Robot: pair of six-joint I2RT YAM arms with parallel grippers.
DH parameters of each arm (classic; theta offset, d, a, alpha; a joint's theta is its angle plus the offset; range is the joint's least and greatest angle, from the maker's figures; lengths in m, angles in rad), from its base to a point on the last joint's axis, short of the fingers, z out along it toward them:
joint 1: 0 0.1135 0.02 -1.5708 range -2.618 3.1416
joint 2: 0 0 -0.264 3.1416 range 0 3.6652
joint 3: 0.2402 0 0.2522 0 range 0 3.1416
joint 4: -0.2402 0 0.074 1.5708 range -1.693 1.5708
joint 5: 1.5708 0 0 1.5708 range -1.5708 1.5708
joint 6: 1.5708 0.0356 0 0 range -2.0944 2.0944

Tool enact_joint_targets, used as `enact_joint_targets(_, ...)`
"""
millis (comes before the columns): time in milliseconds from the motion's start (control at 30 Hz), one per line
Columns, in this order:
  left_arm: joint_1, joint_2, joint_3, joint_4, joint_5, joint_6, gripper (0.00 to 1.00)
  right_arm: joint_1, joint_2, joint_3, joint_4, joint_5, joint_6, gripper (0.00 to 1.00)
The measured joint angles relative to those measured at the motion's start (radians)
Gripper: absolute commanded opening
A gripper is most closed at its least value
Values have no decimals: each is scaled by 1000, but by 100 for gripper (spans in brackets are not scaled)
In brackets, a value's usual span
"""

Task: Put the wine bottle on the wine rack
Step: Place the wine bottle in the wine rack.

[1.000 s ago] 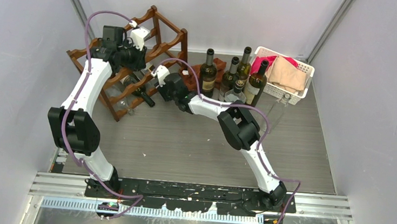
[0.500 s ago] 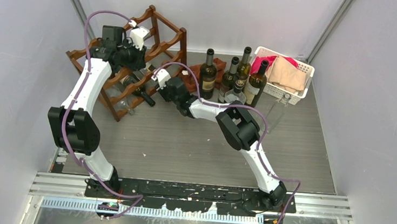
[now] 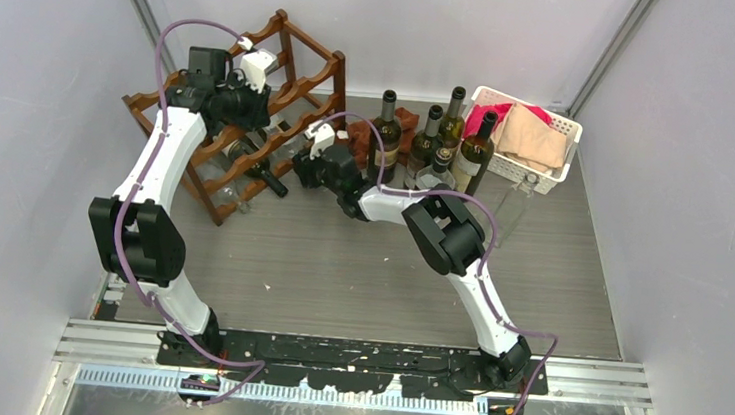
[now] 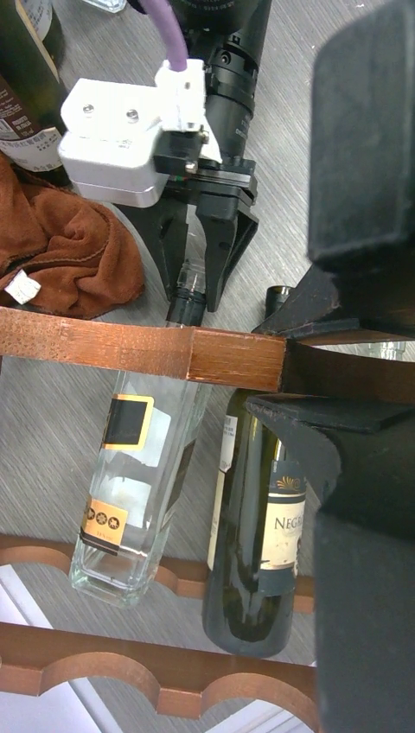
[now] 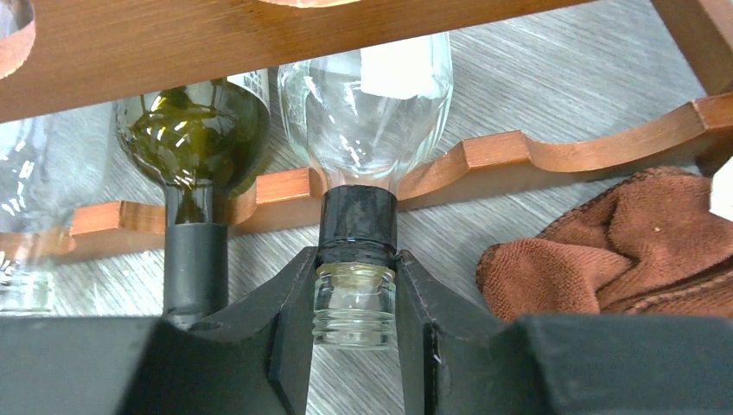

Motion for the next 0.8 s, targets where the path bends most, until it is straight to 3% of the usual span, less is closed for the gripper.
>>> enact_joint_targets(200, 2, 1, 2, -3, 6, 3, 13, -3, 1, -4, 10, -16, 17, 1)
enact_joint_targets(500, 3, 3, 2, -3, 13, 7, 13, 0, 1, -3, 0, -19, -226, 1)
enact_joint_targets(800, 4, 14, 16, -5, 14, 10, 13, -1, 15, 111, -196, -49, -401, 2)
